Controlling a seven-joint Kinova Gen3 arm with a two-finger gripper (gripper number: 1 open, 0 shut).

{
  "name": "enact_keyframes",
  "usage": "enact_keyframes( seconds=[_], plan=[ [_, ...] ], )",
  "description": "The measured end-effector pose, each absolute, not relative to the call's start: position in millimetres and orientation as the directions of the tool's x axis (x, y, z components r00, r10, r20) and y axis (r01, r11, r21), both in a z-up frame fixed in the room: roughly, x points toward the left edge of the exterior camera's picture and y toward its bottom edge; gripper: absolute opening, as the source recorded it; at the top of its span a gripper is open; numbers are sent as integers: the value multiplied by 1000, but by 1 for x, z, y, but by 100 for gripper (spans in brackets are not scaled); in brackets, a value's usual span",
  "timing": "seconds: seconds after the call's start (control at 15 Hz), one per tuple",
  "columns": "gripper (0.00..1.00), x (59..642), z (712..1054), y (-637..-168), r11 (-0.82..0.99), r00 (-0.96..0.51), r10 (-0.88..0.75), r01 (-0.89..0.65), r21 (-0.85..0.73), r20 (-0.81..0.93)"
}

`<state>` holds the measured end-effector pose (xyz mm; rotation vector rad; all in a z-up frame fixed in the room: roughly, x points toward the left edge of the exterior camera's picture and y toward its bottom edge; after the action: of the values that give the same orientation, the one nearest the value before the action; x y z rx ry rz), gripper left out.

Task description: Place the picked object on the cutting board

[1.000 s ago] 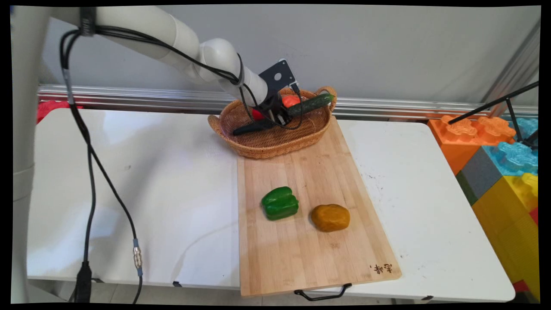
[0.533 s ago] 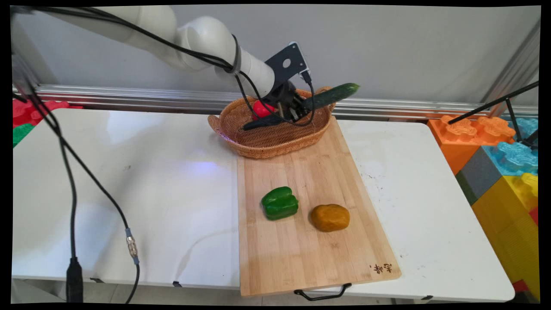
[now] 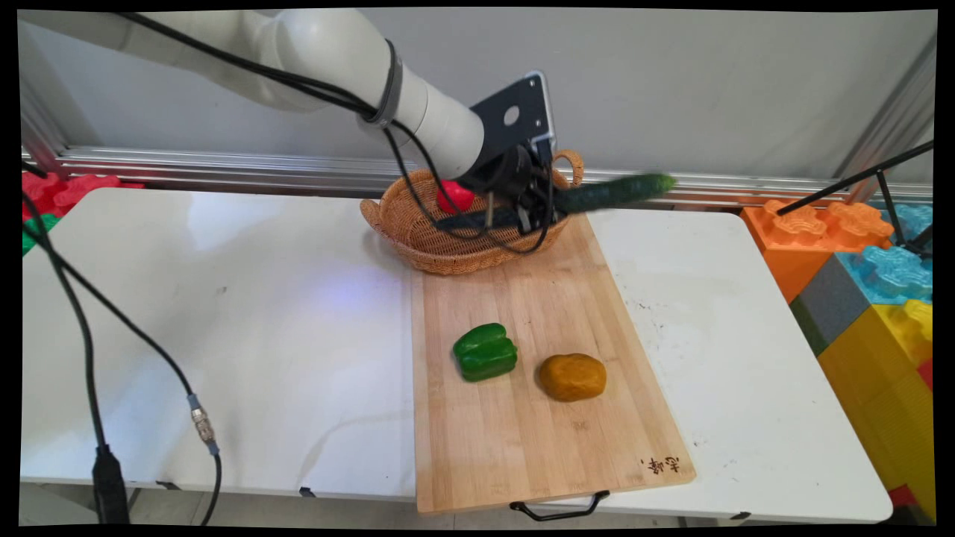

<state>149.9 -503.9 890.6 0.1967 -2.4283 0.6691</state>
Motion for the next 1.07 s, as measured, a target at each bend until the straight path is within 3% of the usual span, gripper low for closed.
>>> enact_keyframes(
  seconds=[0.4, 1.07],
  plan=[
    [0, 146, 885, -468, 906, -840, 59, -182, -382, 540],
    [0, 130, 825, -459, 932, -889, 49, -124, -341, 456]
  ],
)
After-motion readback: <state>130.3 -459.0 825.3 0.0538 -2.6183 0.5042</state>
